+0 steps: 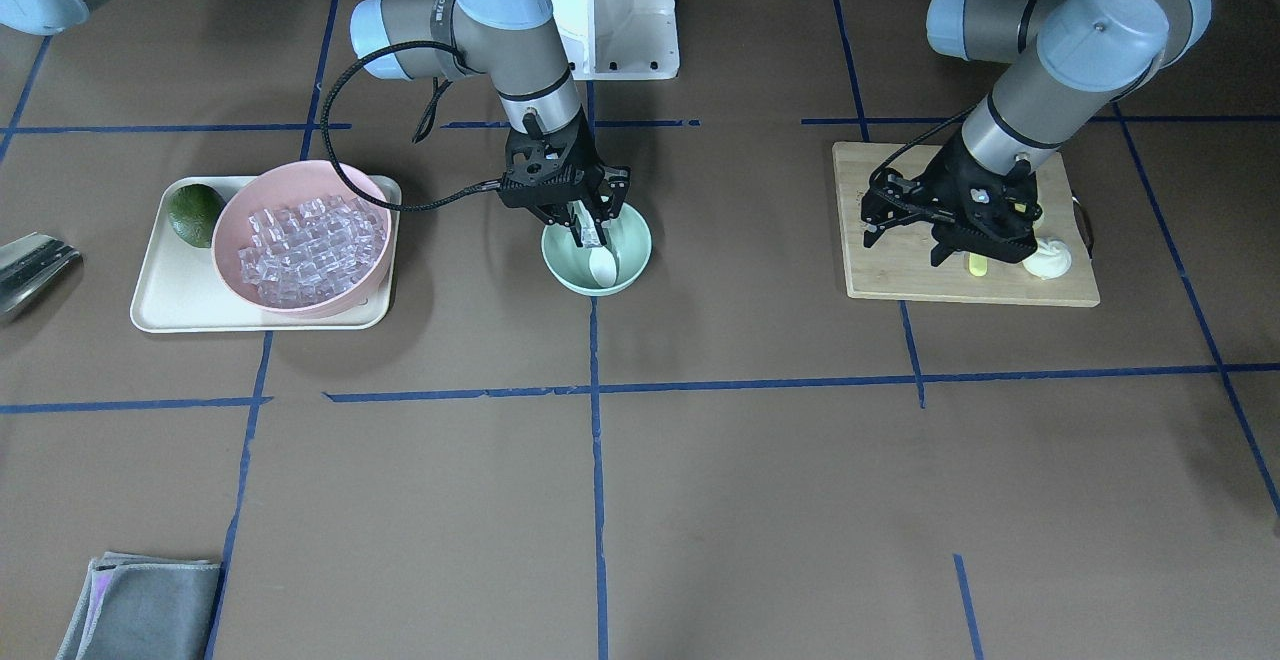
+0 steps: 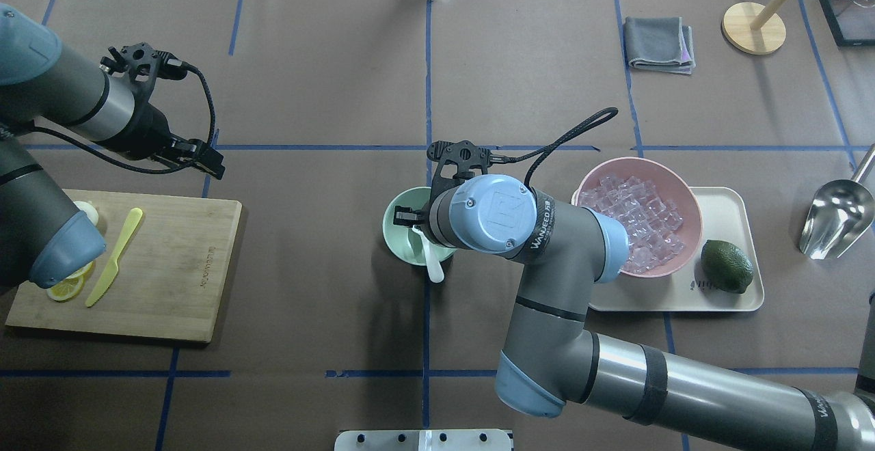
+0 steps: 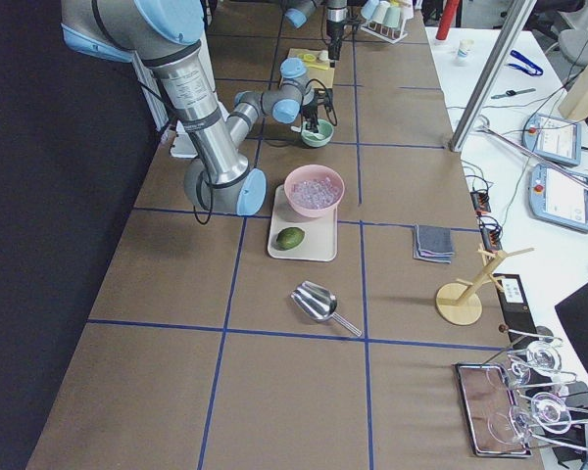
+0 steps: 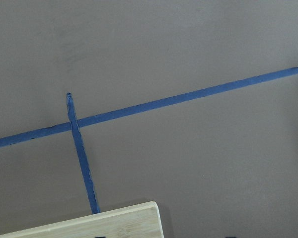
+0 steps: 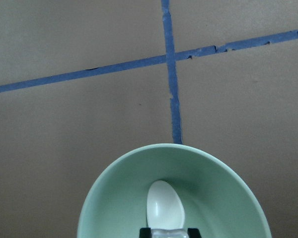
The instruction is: Put spoon and ice into bowl
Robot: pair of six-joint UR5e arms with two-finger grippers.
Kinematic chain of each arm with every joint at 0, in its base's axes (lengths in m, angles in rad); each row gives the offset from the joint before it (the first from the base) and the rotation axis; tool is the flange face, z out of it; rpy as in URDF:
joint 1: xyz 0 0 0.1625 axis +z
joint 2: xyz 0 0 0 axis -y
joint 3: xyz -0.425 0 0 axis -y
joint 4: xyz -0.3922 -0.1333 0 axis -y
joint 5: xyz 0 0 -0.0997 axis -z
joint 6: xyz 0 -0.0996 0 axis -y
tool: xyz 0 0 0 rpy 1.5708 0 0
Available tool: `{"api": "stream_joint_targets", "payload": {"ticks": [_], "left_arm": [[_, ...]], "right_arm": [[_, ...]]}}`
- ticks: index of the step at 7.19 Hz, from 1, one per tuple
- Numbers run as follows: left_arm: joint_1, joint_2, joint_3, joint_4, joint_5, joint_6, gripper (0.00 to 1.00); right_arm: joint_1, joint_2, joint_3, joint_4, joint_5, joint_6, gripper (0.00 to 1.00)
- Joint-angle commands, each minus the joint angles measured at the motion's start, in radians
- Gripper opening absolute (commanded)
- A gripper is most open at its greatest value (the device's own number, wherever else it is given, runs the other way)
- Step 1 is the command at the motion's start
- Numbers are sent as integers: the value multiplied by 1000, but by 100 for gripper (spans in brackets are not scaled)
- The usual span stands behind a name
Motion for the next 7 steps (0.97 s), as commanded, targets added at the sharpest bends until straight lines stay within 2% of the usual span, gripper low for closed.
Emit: {"api": "stream_joint_targets", "payload": {"ticks": [1,3,4,5,6,7], "left_arm": [[0,4,-5,0,0,-2,85],[0,4,-5,0,0,-2,85],[0,5,-4,0,0,1,85],[-2,5,-5,0,0,12,85],[-18,20,-4,0,0,21,85],[-67,39,-2,3,-2,103,85]], "right_arm": [[0,8,-3,-5,0,2,99],[1,6,10,-5,0,-3,99],[9,-8,39,-8,4,-5,100],[50,-53,109,-16,30,-12,100],[112,-165,237,-58,119,-24,100],[194,-261,325,-74,229,-105,100]]}}
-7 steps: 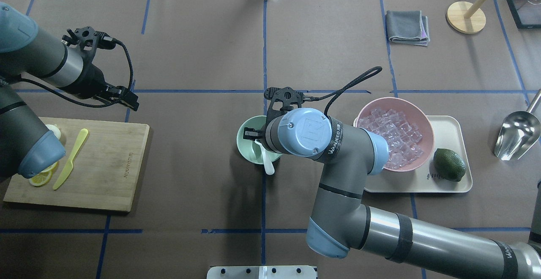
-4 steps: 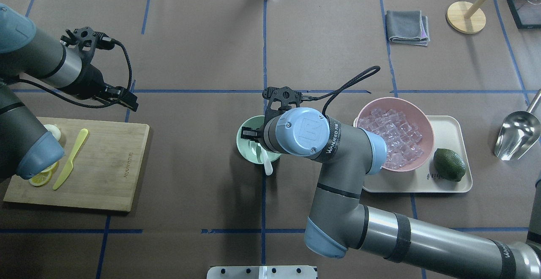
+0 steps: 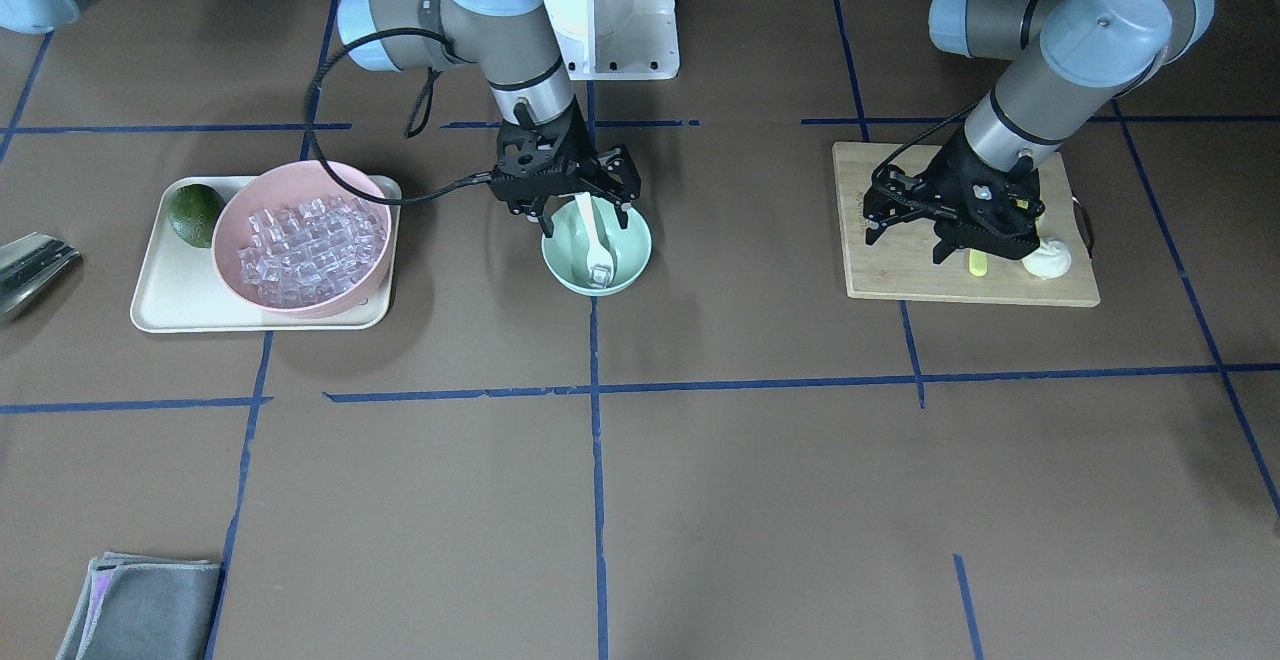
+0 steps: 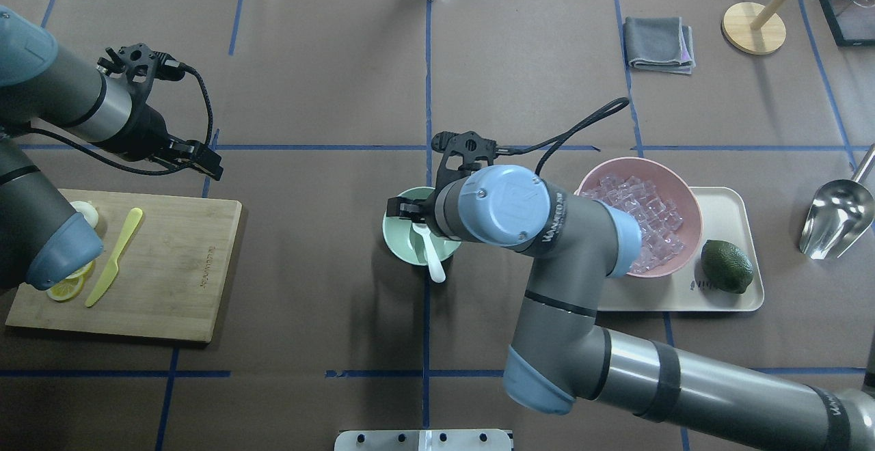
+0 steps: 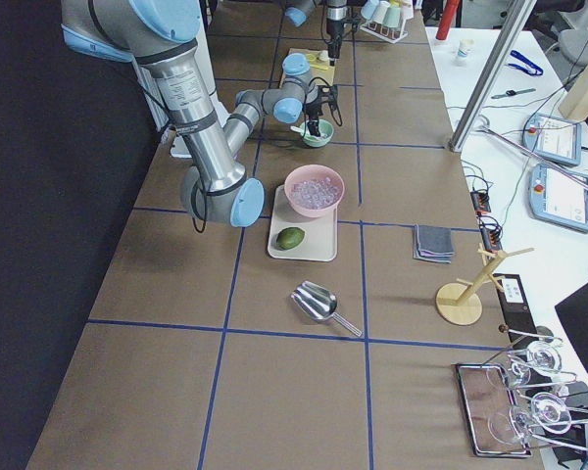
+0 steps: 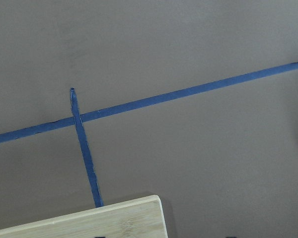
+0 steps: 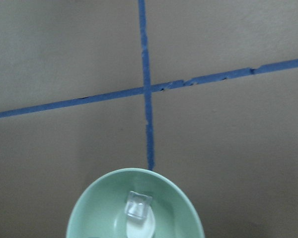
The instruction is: Put spoon and ice into bowl
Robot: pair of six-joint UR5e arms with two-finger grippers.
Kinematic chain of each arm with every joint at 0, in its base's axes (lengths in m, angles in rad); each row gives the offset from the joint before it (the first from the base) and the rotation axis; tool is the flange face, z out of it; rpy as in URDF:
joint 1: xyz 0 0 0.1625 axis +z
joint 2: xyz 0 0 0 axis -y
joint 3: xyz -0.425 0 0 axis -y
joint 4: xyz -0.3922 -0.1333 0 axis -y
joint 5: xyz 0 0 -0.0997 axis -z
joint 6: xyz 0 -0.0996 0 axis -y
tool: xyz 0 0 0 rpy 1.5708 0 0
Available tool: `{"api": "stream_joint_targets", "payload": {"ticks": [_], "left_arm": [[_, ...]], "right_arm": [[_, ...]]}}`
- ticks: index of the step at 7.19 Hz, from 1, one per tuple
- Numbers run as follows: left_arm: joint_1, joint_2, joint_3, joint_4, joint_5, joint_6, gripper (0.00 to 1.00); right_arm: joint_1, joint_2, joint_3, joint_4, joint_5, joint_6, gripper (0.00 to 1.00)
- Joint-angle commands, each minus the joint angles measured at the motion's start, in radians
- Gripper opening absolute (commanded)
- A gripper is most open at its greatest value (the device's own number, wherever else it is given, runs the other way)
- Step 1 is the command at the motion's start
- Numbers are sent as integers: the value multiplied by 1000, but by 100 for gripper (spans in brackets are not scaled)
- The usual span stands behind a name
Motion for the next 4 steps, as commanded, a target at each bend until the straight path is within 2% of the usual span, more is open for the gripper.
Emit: {"api": "stream_joint_targets", "payload": {"ticks": [1,2,4], "left_arm": [[-106,72,9,4,-4,211,85],[-172,101,17,13,-44,308,85],[-325,179,52,25,-88,535,85]], "right_arm": [[144,-238,176,-25,179,-170,100],[204,-323,204,-25,234,-279,100],[394,-456,214,-25,409,-537,100]]}}
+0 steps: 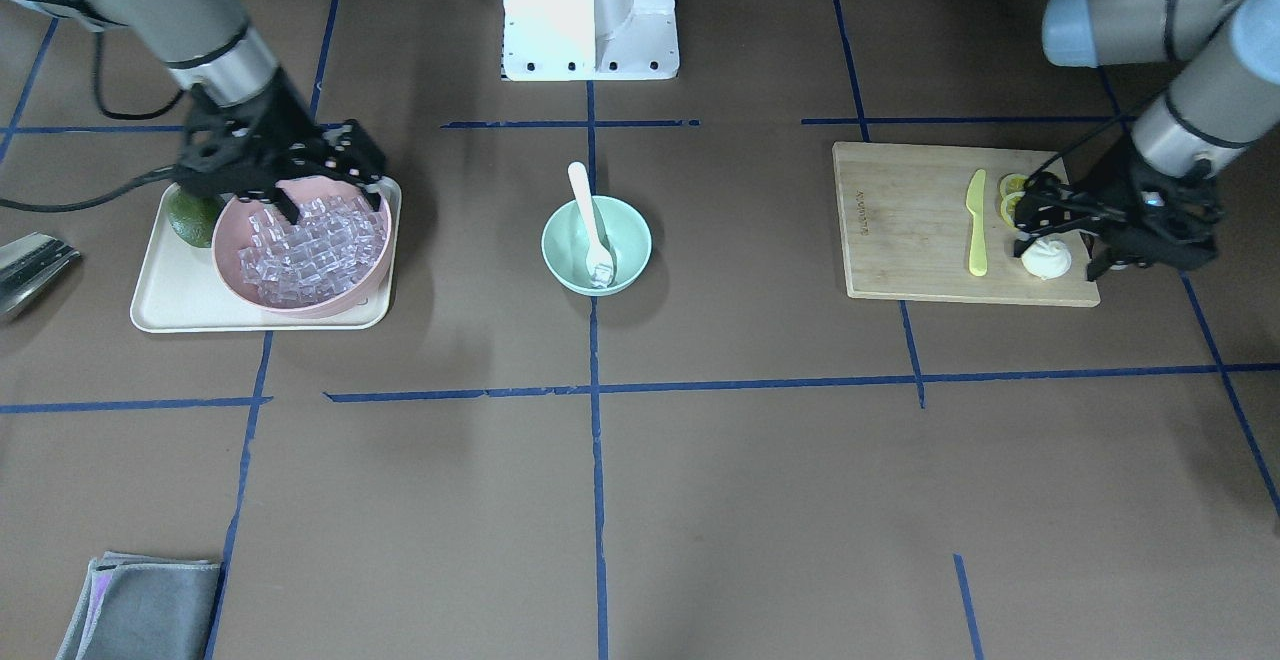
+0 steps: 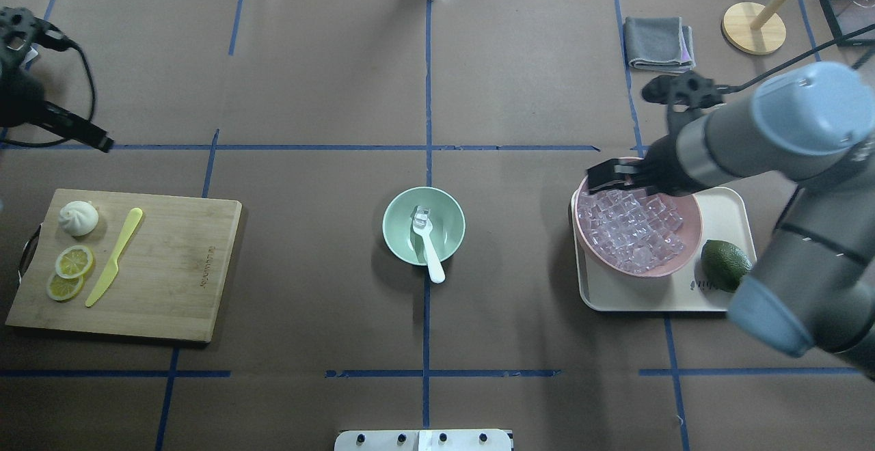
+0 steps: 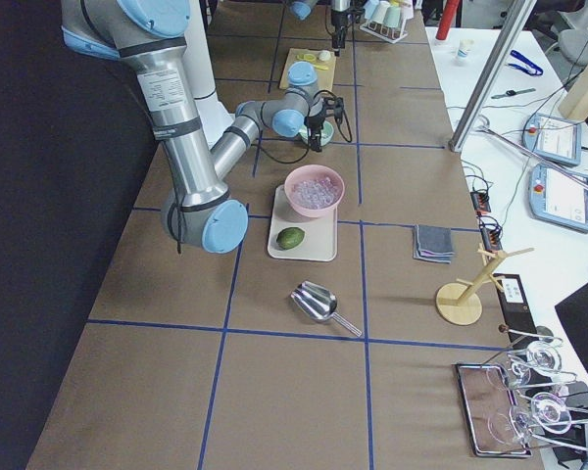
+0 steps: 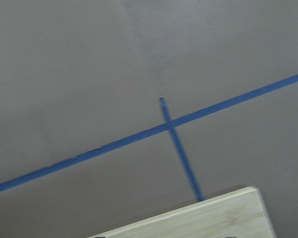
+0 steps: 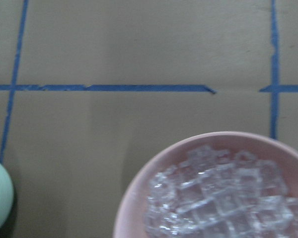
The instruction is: Put spoon and ice into bowl
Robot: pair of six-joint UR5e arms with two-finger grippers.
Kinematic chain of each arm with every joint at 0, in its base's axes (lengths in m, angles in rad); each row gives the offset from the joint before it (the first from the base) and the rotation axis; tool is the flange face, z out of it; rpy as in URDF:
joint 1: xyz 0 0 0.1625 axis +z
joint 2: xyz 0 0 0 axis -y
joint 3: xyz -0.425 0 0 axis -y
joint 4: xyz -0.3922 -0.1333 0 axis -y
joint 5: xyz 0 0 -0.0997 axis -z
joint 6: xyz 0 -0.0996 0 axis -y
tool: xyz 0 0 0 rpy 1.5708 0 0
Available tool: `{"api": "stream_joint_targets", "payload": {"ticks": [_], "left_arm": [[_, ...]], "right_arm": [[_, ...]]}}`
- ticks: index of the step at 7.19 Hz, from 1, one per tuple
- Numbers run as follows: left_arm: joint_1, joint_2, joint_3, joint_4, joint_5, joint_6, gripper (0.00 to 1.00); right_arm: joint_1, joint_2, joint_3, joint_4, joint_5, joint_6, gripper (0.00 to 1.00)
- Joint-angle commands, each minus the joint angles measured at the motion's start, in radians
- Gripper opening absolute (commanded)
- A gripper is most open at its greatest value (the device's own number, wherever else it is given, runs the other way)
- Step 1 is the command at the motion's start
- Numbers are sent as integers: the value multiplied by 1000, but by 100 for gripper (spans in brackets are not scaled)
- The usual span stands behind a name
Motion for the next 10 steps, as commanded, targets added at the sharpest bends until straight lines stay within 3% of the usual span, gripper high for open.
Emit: {"api": "stream_joint_targets", "payload": {"ticks": [1,3,5,6,7,8,10], "left_arm": [[-186,49,52,79,-68,276,85],[-359,-9,141,260,-67,583,85],[-438,-51,187,340,-108,601,100],[-447,-72,178,427,-155,599,100],[-444,-60,184,437,-159,599,100],[-443,-31,175,440,-156,595,100],[-435,18,187,437,-154,588,100]], "right_arm": [[211,-159,-9,-5,140,-356,100],[453,-256,-139,-6,281,-712,100],[657,-272,-332,-10,353,-1050,100],[699,-270,-362,-70,354,-1141,100],[724,-259,-364,-191,352,-1259,100],[735,-259,-359,-236,354,-1321,100],[734,-223,-367,-313,350,-1320,100]]}}
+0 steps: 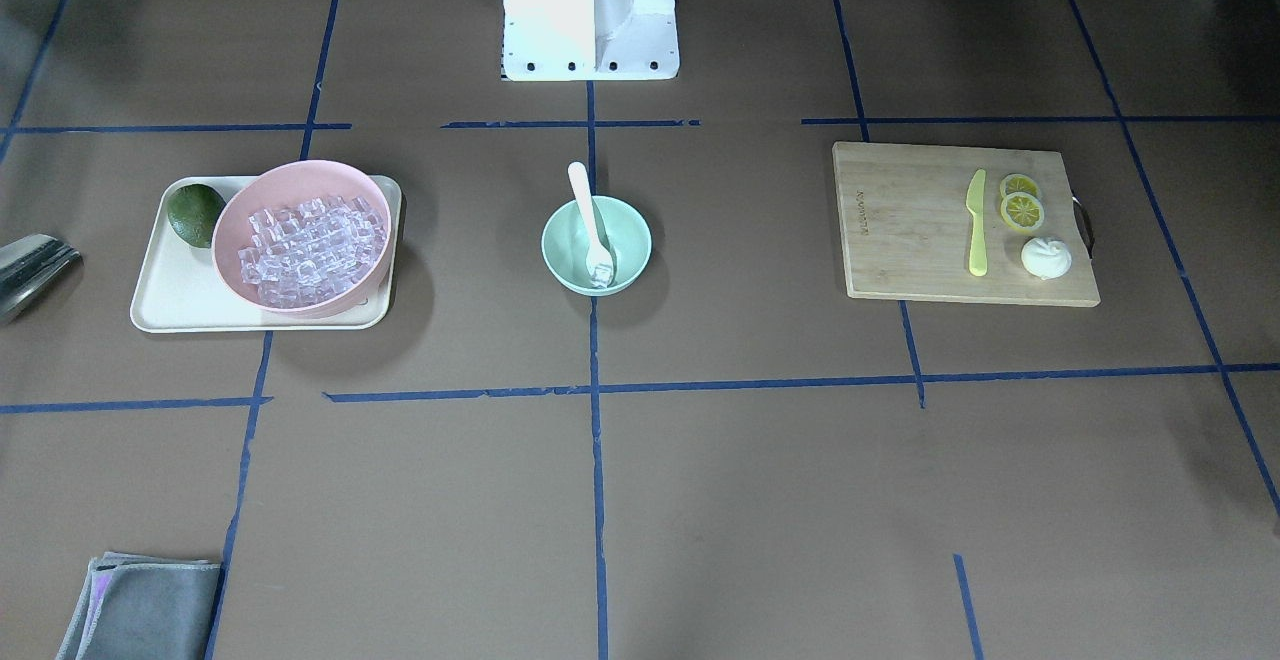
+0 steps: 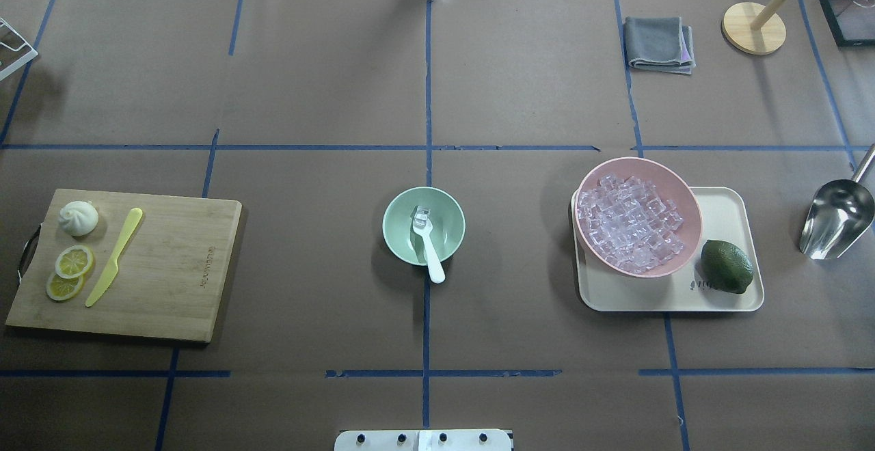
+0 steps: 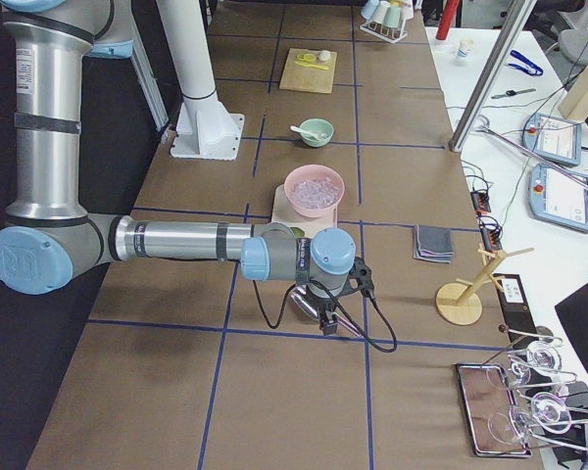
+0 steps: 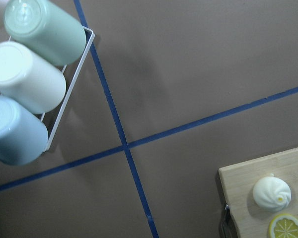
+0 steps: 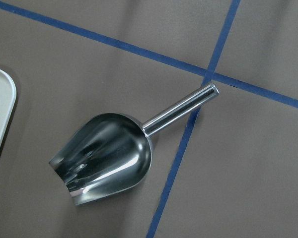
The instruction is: Put spoon and ice into bowl
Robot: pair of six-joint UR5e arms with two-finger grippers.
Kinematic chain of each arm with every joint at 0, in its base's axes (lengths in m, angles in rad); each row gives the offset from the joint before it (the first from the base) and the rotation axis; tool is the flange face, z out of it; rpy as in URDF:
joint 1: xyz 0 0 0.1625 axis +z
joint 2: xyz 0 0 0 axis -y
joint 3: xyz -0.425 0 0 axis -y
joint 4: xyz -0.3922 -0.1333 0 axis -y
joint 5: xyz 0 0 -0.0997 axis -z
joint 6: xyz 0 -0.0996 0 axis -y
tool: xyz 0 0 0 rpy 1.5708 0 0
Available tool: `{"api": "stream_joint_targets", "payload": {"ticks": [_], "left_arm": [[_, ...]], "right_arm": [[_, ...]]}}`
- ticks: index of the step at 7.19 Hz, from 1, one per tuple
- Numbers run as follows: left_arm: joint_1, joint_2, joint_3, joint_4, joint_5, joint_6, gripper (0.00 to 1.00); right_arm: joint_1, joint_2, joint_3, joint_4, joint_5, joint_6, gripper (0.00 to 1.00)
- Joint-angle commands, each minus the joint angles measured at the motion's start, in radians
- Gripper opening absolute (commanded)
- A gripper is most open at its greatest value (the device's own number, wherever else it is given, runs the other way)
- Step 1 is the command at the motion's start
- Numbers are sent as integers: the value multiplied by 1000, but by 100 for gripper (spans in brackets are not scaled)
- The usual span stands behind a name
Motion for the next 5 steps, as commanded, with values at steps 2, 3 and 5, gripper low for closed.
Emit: {"api": "stream_joint_targets", "payload": {"ticks": [2,3,5], "left_arm": [[2,82,14,-45,0,4,100],[4,101,26,-104,7,3,100],[4,107,35,-110,7,8,100]], "right_arm": [[6,20,7,-78,-10,-18,100],[6,11,10,-72,-12,-18,100],[4,12,2,-66,-12,-16,100]]}}
